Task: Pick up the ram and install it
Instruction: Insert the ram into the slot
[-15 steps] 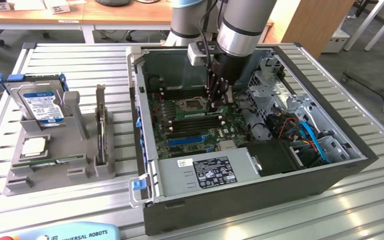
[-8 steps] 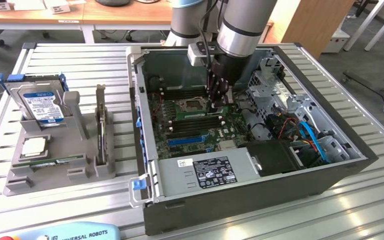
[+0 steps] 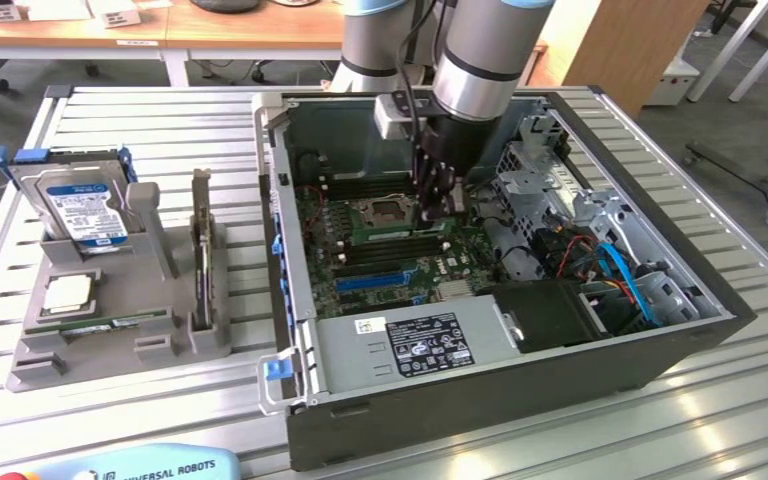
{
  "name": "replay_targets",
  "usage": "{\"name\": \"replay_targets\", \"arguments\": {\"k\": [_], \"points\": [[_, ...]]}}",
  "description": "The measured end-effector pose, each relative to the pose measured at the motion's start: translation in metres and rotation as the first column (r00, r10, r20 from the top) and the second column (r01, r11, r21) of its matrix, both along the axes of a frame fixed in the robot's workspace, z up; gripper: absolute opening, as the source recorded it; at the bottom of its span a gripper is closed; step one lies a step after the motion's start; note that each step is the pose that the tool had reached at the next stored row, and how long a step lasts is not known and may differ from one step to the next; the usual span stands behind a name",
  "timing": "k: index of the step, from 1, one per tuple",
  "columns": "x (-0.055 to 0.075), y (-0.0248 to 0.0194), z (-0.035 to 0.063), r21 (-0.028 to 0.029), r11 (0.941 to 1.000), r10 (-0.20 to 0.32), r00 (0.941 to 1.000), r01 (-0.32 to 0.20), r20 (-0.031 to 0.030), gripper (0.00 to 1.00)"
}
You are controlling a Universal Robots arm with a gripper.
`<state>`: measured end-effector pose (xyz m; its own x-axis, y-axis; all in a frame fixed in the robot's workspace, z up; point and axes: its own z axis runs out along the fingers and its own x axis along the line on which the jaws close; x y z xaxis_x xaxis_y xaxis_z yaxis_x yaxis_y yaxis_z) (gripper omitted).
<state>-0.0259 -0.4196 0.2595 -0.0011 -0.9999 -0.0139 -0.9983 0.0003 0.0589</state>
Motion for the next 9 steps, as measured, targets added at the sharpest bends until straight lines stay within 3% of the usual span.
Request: {"name": "replay_targets", "arguments": {"k": [9], "points": [[0.0000, 0.0000, -0.0084, -0.0002, 1.0000, 0.000, 1.0000, 0.000, 0.0000, 0.11]]}}
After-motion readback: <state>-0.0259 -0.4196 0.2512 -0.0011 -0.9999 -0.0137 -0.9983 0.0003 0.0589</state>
